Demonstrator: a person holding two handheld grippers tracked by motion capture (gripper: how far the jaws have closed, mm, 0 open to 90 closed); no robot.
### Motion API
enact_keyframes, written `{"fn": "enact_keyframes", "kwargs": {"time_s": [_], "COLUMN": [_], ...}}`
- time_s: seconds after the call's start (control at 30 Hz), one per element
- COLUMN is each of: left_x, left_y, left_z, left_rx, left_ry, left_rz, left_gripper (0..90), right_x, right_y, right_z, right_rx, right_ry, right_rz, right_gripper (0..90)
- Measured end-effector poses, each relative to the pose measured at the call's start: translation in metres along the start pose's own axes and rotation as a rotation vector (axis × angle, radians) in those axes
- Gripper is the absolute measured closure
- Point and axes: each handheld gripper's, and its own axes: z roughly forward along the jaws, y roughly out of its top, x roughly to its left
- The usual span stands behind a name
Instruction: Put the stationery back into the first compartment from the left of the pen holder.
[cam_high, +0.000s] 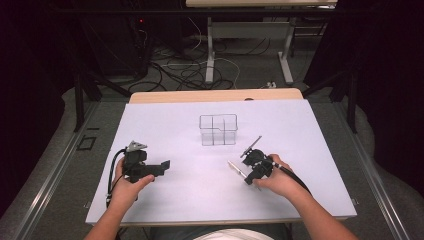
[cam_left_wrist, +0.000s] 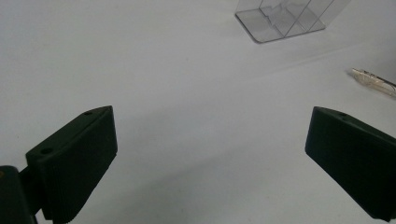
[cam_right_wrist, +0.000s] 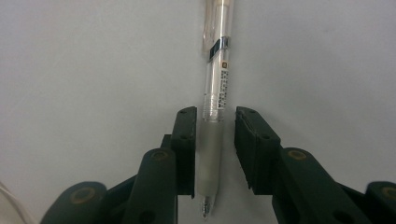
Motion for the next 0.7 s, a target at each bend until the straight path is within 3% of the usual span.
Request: {"fn": "enact_keyframes", "kwargs": {"time_s": [0.1,0.33,0.4,0.5,0.67,0.7], "left_x": [-0.0001,-0.0003,-0.0003,-0.0004,-0.0004,-0.0003], "left_y": [-0.0001,0.0000,0.0000,0.0000,0.0000,0.0000], "left_z": [0.0004,0.0006,0.0006,0.0007,0.0008,0.0009], "left_rx": [0.002,0.002,0.001,0.001,0.002,0.002], "left_ry": [0.001,0.001,0.000,0.001,0.000,0.001], "left_rz": [0.000,0.001,0.003,0.001,0.003,0.003], "left_gripper": [2.1,2.3,2.3,2.3,2.3,2.4], "right_x": [-0.0011,0.0002,-0.0013,-0.0003,-0.0003,-0.0004], "right_y": [0.0001,0.0000,0.0006,0.0011,0.0005,-0.0005], "right_z": [0.0001,0.0006,-0.0004,-0.0007,0.0005,0.0025], "right_rx": [0.011,0.016,0.027,0.039,0.023,-0.009], "right_ry": [-0.003,-0.001,0.025,0.008,0.016,0.026], "right_rz": [-0.014,0.002,0.003,0.015,0.044,0.049], "right_gripper": [71.5,78.3,78.8,79.2,79.7,79.7]}}
